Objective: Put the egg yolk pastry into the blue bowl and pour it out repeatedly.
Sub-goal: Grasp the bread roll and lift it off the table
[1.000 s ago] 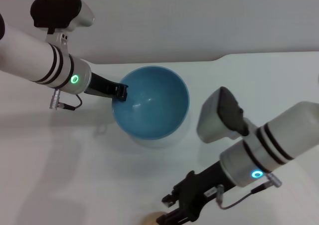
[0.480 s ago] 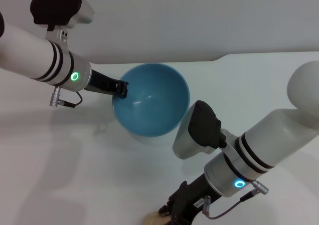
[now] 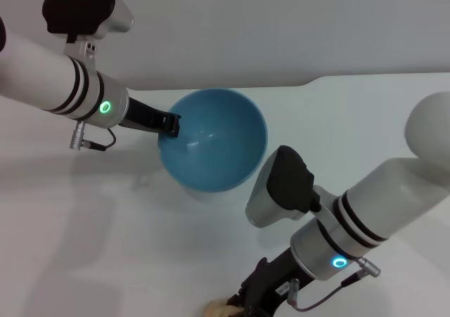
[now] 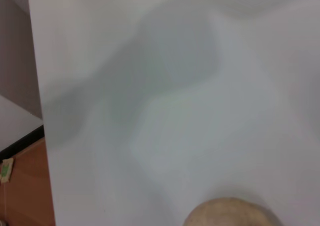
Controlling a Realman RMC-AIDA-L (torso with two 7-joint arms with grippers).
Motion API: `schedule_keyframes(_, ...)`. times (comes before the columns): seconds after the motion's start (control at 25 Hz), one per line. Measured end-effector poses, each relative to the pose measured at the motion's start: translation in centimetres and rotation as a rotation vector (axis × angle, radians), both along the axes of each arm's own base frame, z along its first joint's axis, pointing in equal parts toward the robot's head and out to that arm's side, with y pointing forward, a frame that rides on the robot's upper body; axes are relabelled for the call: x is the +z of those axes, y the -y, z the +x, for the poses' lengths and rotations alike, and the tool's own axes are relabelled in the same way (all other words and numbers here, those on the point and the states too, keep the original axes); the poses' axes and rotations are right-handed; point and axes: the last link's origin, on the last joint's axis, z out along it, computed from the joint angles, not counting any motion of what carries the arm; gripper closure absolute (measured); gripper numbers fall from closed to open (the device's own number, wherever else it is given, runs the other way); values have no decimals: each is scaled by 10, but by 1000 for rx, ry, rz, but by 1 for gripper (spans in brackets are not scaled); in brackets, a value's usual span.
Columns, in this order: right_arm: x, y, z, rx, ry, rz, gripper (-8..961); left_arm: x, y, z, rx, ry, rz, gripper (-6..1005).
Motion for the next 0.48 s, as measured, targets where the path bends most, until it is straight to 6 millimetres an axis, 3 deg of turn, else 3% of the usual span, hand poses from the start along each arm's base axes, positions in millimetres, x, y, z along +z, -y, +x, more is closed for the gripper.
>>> schedule_keyframes(0.32, 3, 0, 3, -21, -10, 6, 672, 0, 1, 0, -6, -5, -9, 982)
schedule_keyframes(0.48, 14, -5, 6, -100, -54, 29, 698, 0, 1, -1, -6, -5, -10, 982)
